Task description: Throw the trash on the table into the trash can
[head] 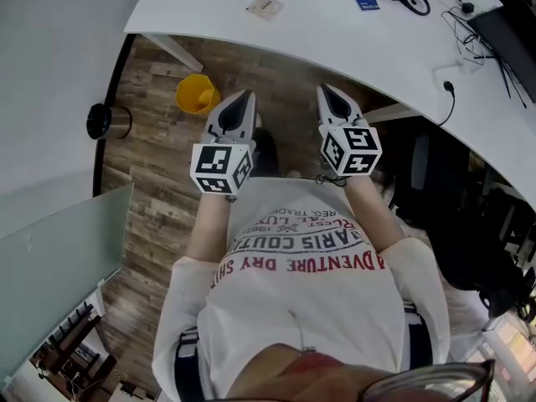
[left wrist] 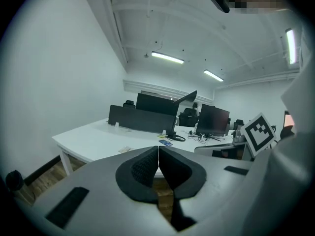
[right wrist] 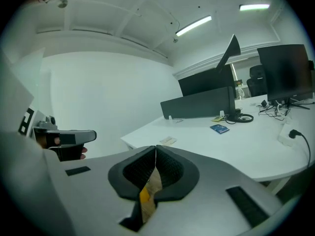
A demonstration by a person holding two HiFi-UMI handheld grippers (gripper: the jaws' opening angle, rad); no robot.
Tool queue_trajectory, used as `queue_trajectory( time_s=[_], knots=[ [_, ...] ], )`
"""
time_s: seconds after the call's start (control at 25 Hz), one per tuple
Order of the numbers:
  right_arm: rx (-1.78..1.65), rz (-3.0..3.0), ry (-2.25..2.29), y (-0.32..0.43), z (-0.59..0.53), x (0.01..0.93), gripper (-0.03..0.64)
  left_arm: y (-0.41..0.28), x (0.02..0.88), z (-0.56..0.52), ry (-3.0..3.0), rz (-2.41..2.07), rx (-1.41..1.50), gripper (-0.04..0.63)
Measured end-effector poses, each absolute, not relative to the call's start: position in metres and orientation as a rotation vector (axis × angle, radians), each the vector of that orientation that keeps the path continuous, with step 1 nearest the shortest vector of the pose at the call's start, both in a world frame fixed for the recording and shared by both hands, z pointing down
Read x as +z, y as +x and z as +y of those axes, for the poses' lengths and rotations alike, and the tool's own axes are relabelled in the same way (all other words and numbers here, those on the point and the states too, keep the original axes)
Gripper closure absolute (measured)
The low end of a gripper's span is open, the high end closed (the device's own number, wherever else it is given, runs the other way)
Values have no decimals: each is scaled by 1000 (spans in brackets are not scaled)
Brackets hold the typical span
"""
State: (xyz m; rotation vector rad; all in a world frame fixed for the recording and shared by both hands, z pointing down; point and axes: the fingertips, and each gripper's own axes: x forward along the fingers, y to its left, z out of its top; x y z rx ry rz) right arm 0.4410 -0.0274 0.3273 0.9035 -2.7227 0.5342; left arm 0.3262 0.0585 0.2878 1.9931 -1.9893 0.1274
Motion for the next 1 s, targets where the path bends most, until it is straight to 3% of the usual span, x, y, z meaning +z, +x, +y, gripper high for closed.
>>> queue_trajectory(
  time_s=[0.6, 1.0],
  knots=[
    [552, -2599, 1004, 265, -218, 336, 591, 162, 306, -156, 2111, -1760, 167, 572],
    [593, -2433, 893, 196, -265, 394, 589, 101, 341, -217, 2068, -1648, 176, 572]
  ],
)
